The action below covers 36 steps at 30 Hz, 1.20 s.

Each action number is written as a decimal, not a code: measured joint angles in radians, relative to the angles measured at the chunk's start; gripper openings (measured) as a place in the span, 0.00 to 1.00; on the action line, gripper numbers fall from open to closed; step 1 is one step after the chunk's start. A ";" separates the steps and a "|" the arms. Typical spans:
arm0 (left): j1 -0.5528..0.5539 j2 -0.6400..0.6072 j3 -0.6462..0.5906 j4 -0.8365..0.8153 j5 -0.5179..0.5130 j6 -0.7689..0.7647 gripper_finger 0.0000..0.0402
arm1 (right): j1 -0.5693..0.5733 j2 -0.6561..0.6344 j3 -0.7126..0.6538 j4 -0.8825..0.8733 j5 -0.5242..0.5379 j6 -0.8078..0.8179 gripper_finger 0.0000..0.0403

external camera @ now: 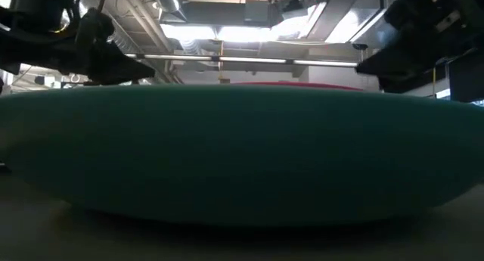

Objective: Stack plastic plates
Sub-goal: Return to Home Position

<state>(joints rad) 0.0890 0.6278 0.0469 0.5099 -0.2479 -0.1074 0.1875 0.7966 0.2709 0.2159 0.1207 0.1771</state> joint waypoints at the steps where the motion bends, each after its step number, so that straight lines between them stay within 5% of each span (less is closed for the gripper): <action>1: 0.009 -0.017 -0.002 0.004 -0.004 -0.002 0.02 | 0.000 -0.036 -0.016 0.017 0.013 -0.001 0.06; 8: 0.050 -0.126 -0.040 -0.024 0.021 -0.018 0.01 | -0.010 -0.344 -0.141 0.025 0.018 -0.058 0.00; 17: 0.119 -0.237 -0.039 -0.087 0.209 0.010 0.00 | -0.171 -0.625 -0.264 -0.070 -0.108 -0.030 0.00; 32: 0.262 -0.593 -0.039 -0.492 0.241 0.006 0.00 | -0.248 -0.685 -0.264 -0.176 -0.084 -0.024 0.00; 36: 0.262 -0.626 -0.039 -0.470 0.257 -0.013 0.00 | -0.248 -0.687 -0.264 -0.147 -0.025 -0.055 0.00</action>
<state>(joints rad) 0.3512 0.0023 0.0082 0.0398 0.0092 -0.1204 -0.0605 0.1091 0.0071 0.0688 0.0960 0.1222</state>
